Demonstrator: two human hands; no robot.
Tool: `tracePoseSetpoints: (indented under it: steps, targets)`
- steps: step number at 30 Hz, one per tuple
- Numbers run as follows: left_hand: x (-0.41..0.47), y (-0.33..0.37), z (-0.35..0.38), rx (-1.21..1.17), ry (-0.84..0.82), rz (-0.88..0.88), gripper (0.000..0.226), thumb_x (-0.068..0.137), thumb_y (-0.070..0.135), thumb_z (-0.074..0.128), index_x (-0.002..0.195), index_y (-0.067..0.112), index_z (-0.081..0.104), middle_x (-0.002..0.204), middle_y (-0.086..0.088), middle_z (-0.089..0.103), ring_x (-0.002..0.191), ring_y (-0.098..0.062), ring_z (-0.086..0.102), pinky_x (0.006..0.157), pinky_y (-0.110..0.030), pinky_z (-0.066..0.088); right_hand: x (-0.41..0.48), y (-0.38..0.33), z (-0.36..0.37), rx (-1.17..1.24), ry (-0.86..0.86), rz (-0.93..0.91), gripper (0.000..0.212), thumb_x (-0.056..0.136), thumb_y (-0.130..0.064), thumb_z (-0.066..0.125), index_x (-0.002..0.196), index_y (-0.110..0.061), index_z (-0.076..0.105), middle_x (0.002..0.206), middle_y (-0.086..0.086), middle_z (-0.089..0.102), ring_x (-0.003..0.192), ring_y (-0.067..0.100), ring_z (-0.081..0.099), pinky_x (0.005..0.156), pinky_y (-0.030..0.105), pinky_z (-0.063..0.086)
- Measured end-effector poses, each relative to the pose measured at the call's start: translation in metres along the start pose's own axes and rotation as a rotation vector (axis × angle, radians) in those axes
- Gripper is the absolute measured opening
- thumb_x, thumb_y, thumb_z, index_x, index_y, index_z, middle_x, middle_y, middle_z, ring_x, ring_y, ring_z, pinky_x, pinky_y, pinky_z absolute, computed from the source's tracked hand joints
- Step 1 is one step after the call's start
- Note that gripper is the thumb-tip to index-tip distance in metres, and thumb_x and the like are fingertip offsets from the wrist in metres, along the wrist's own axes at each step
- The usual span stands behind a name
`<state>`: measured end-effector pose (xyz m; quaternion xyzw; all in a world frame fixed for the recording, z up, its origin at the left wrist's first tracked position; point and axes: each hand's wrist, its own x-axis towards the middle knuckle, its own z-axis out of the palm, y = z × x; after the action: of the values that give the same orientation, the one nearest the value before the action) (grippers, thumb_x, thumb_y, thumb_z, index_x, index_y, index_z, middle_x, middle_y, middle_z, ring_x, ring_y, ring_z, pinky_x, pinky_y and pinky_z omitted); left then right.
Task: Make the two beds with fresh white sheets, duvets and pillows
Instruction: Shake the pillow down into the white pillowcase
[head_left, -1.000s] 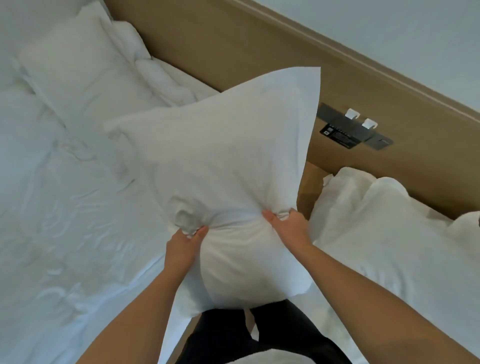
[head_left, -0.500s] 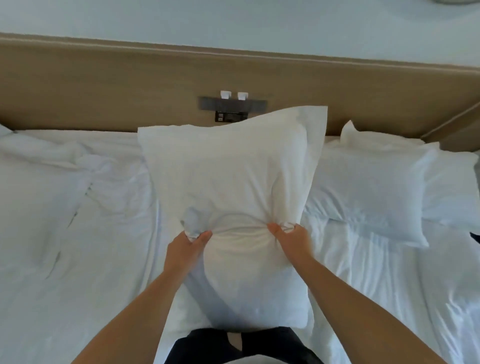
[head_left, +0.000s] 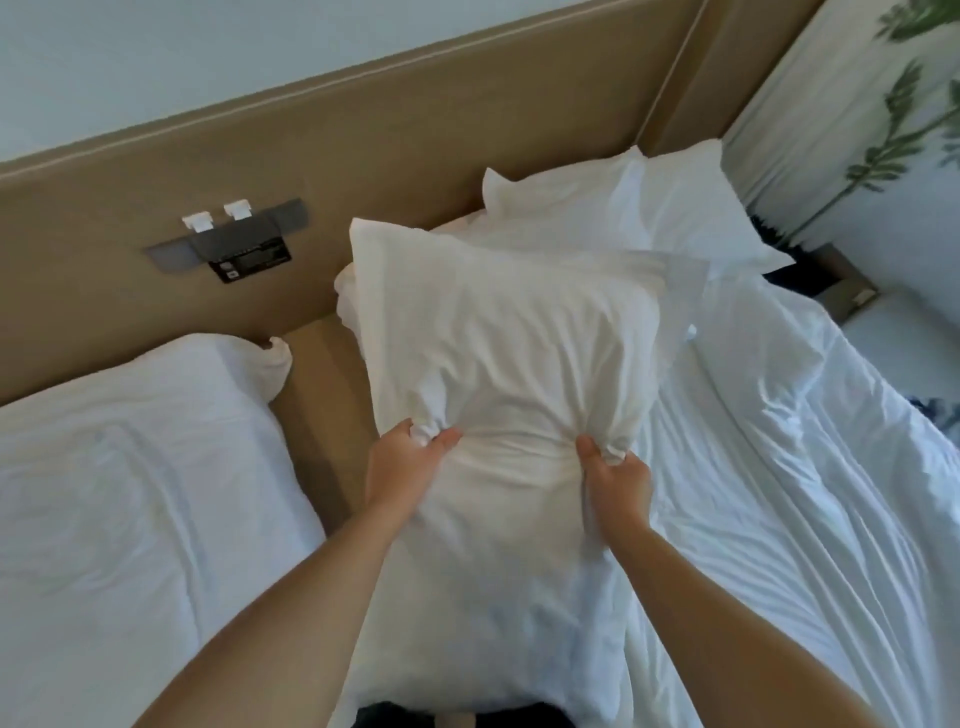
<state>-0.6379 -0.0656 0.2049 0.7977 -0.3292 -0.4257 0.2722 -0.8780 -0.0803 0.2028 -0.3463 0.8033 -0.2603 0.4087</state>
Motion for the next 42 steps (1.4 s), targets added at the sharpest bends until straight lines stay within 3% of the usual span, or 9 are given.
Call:
tracePoseSetpoints:
  steps: [12,17,19,21,25,27,31,38,42]
  targets:
    - [0.054,0.101,0.235,0.17,-0.185,0.255,0.033,0.087,0.052,0.062,0.089,0.02,0.055,0.075,0.01,0.055,0.075,-0.017,0.054,0.069,-0.03,0.039,0.16,0.083,-0.113,0.255,0.329,0.168,0.043,0.087,-0.052,0.064,0.099,-0.011,0.064,0.085,-0.003,0.064,0.086,0.022,0.06,0.078,0.032,0.042]
    - [0.098,0.068,0.33,0.327,-0.263,0.291,0.035,0.088,0.037,0.061,0.112,0.015,0.047,0.108,-0.005,0.056,0.102,-0.031,0.056,0.077,-0.036,0.042,0.225,0.156,-0.113,0.063,0.309,0.302,0.054,0.093,-0.041,0.059,0.133,-0.009,0.043,0.121,0.012,0.057,0.103,0.03,0.053,0.084,0.035,0.039]
    - [0.116,0.034,0.359,0.659,-0.367,0.399,0.062,0.088,0.039,0.06,0.139,0.016,0.033,0.14,-0.011,0.039,0.128,-0.033,0.041,0.098,-0.044,0.04,0.247,0.198,-0.097,-0.168,0.173,0.282,0.07,0.094,-0.038,0.06,0.149,-0.012,0.025,0.146,0.017,0.039,0.125,0.034,0.044,0.098,0.041,0.038]
    - [0.121,0.0,0.381,0.959,-0.494,0.565,0.077,0.095,0.046,0.048,0.154,0.019,0.006,0.161,-0.008,0.003,0.147,-0.028,0.01,0.114,-0.048,0.022,0.256,0.234,-0.076,-0.407,0.078,0.189,0.08,0.095,-0.048,0.053,0.156,-0.026,0.006,0.162,0.012,0.009,0.146,0.033,0.018,0.111,0.049,0.028]
    - [0.121,-0.044,0.419,1.141,-0.613,0.908,0.072,0.096,0.057,0.016,0.152,0.024,-0.016,0.157,0.004,-0.029,0.147,-0.017,-0.022,0.119,-0.051,-0.003,0.272,0.266,-0.042,-0.706,-0.012,0.029,0.068,0.098,-0.06,0.028,0.152,-0.043,-0.009,0.162,-0.006,-0.022,0.15,0.027,-0.015,0.116,0.06,0.009]
    - [0.134,-0.053,0.436,1.13,-0.561,0.988,0.076,0.088,0.061,0.006,0.152,0.023,-0.014,0.158,0.003,-0.023,0.148,-0.018,-0.017,0.119,-0.051,-0.003,0.286,0.271,-0.031,-0.686,-0.018,-0.009,0.066,0.098,-0.061,0.024,0.152,-0.044,-0.01,0.161,-0.006,-0.023,0.149,0.026,-0.018,0.117,0.06,0.004]
    - [0.169,-0.077,0.464,1.109,-0.468,1.111,0.075,0.092,0.058,0.02,0.155,0.018,0.009,0.163,-0.005,0.003,0.15,-0.023,0.002,0.118,-0.05,0.004,0.313,0.291,-0.003,-0.691,0.038,-0.025,0.065,0.097,-0.064,0.016,0.151,-0.044,-0.015,0.161,-0.007,-0.024,0.149,0.024,-0.02,0.118,0.059,-0.005]
    - [0.165,-0.104,0.446,1.223,-0.633,1.039,0.075,0.086,0.058,-0.002,0.15,0.022,-0.018,0.156,0.002,-0.028,0.148,-0.022,-0.019,0.119,-0.053,-0.003,0.295,0.304,0.021,-0.635,-0.001,0.14,0.064,0.101,-0.053,0.019,0.154,-0.037,-0.013,0.163,-0.001,-0.019,0.15,0.029,-0.014,0.119,0.056,0.0]
    - [0.161,-0.106,0.401,1.199,-0.612,1.055,0.069,0.094,0.052,0.012,0.155,0.02,0.001,0.161,-0.003,-0.014,0.149,-0.023,-0.012,0.118,-0.055,0.003,0.272,0.266,0.019,-0.776,-0.02,0.008,0.062,0.102,-0.045,0.024,0.155,-0.034,-0.006,0.164,0.005,-0.013,0.15,0.031,-0.011,0.119,0.057,0.003]
